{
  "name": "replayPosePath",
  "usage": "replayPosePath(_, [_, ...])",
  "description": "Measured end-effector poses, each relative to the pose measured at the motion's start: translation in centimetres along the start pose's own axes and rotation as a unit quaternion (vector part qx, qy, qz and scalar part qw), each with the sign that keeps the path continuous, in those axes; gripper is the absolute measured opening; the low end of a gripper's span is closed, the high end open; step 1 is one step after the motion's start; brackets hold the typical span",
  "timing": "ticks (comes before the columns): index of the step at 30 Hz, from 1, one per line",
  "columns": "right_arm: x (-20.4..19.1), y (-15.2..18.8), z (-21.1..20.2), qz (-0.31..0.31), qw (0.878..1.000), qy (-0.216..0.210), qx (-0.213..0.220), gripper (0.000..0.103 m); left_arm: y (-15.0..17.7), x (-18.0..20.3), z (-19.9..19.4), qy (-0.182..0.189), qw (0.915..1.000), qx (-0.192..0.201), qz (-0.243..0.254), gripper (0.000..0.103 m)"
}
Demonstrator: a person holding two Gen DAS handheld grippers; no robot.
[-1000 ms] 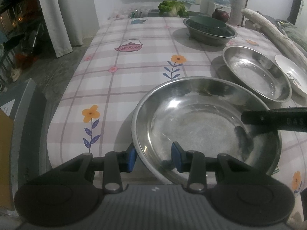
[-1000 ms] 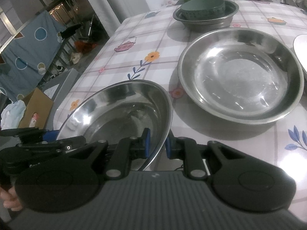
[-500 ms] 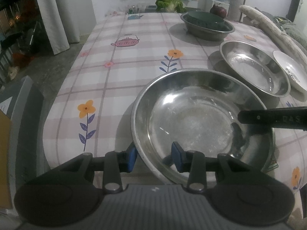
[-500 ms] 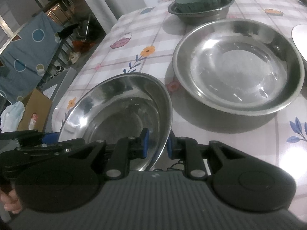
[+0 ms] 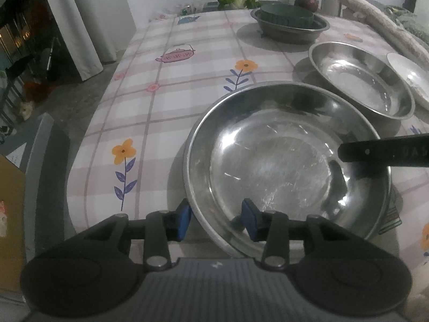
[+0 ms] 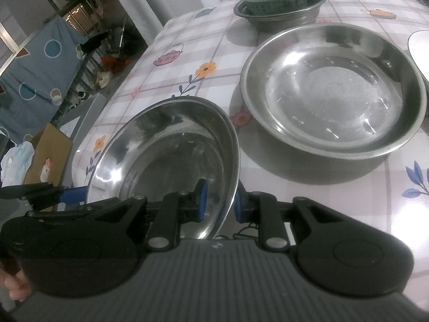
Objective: Organize plates and bowls
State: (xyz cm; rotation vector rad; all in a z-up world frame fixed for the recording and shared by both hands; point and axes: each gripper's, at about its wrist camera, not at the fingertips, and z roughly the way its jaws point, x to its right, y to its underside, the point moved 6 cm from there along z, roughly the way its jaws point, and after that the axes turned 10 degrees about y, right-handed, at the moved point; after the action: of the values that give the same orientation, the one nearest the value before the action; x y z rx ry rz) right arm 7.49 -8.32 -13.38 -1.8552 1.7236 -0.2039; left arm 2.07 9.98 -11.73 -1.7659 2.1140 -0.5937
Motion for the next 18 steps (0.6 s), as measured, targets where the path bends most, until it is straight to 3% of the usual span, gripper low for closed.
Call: replayPosePath(18, [0.14, 0.05, -0.01, 0.000, 1.000, -0.007, 0.000, 0.020, -0.23, 0.60, 0.24, -0.025, 0.9994, -0.017, 0.018, 0.044])
